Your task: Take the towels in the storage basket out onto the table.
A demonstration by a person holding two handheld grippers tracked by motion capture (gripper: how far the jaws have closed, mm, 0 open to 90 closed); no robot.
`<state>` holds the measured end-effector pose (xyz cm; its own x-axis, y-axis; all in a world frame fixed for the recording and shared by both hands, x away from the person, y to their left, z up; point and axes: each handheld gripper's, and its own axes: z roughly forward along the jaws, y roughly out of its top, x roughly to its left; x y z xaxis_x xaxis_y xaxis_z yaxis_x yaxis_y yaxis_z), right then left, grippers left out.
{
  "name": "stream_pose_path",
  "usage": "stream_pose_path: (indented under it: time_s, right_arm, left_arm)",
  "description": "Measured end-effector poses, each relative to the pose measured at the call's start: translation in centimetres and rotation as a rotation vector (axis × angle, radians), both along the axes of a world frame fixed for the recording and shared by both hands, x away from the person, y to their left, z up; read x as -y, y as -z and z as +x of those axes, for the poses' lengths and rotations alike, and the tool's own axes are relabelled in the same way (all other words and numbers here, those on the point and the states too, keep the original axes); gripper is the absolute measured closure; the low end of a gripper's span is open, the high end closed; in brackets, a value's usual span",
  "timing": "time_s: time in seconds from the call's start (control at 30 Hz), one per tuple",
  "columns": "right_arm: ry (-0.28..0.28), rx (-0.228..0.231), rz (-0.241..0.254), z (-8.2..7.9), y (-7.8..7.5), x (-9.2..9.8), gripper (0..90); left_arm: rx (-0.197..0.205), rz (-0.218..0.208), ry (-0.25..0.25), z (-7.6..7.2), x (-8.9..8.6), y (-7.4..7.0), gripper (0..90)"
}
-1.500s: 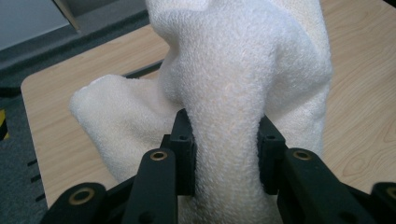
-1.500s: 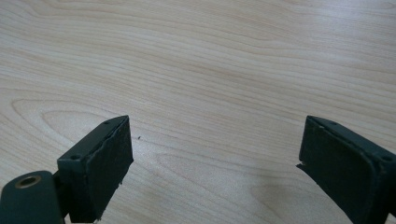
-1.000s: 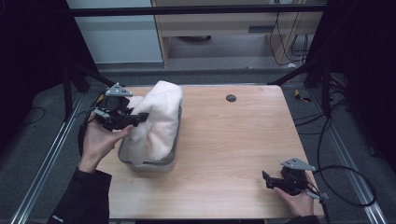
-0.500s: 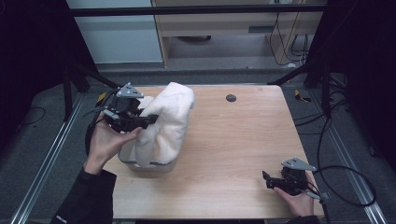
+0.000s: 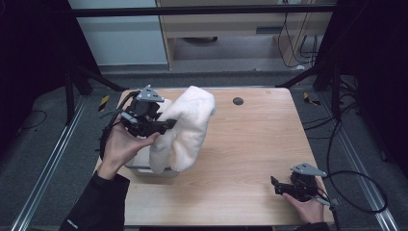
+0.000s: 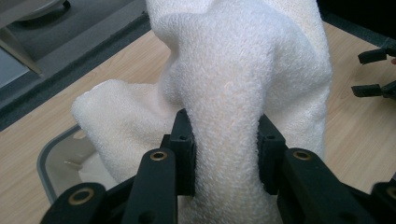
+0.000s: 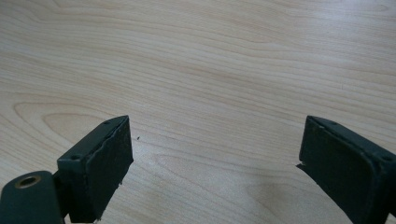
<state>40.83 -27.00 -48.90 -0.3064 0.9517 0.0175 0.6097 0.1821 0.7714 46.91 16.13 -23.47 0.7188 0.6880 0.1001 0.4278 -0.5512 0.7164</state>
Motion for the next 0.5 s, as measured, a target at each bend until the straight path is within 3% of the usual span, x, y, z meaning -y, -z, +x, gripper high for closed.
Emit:
stream_pose_path:
  time_s: [0.5]
  right_arm:
    - [0.002, 0.010, 0.000, 0.0, 0.0, 0.2, 9.5]
  left_arm:
    - [-0.003, 0.007, 0.068, -0.1, 3.9, -0.2, 66.9]
